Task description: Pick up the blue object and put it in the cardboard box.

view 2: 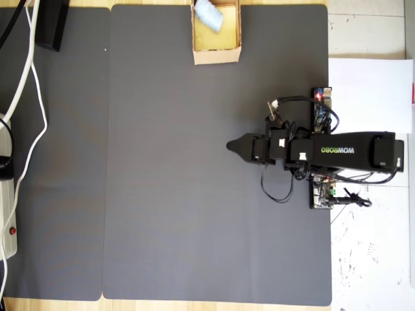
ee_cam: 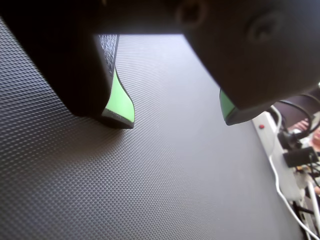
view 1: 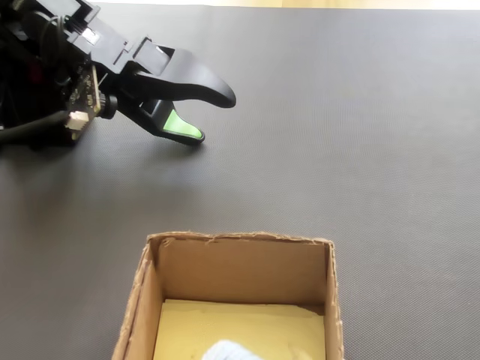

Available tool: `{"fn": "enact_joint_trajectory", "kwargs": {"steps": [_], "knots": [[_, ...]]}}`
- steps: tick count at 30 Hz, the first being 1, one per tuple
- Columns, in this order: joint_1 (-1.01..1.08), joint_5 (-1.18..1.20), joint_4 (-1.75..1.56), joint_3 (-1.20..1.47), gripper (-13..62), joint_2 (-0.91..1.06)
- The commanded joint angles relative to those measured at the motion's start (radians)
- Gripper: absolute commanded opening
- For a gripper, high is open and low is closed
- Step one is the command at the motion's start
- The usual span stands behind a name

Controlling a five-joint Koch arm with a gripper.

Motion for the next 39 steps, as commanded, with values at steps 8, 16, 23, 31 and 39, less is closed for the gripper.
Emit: {"fn": "enact_joint_trajectory", "kwargs": {"steps": [8,16,23,31,39], "knots": [[0.000,0.091,0.156,0.041,34.8,0.095],[0.009,0.087,0.146,0.041,34.3,0.094],[0.009,0.087,0.146,0.041,34.3,0.094],[0.009,0.087,0.146,0.041,34.3,0.094],[0.009,0.086,0.144,0.041,34.3,0.094]]}}
